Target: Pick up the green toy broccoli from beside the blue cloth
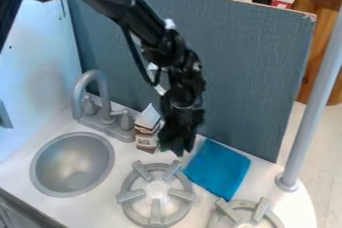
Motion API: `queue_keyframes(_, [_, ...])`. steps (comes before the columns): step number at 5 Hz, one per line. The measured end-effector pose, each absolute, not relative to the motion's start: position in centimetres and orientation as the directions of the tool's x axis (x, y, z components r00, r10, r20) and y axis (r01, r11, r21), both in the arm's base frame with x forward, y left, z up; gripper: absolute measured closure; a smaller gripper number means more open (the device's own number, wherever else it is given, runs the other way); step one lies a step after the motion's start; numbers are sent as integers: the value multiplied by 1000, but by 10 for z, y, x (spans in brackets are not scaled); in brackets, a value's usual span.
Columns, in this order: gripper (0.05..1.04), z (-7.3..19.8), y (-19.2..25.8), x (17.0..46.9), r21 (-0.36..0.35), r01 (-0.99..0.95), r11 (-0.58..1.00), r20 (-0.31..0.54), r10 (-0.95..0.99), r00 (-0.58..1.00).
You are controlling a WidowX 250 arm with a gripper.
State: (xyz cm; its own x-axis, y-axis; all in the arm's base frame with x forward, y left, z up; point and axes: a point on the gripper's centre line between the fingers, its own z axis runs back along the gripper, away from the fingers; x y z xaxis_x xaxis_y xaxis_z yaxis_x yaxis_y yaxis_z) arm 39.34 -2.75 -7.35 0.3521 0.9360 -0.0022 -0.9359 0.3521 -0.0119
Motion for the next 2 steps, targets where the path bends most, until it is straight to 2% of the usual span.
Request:
queue_keyframes(1, [780,-69,-18,392,58,-989,139,-62,989,135])
queue_keyframes(2, [780,-75,-7,383,118,-993,-10,-69,997,-18])
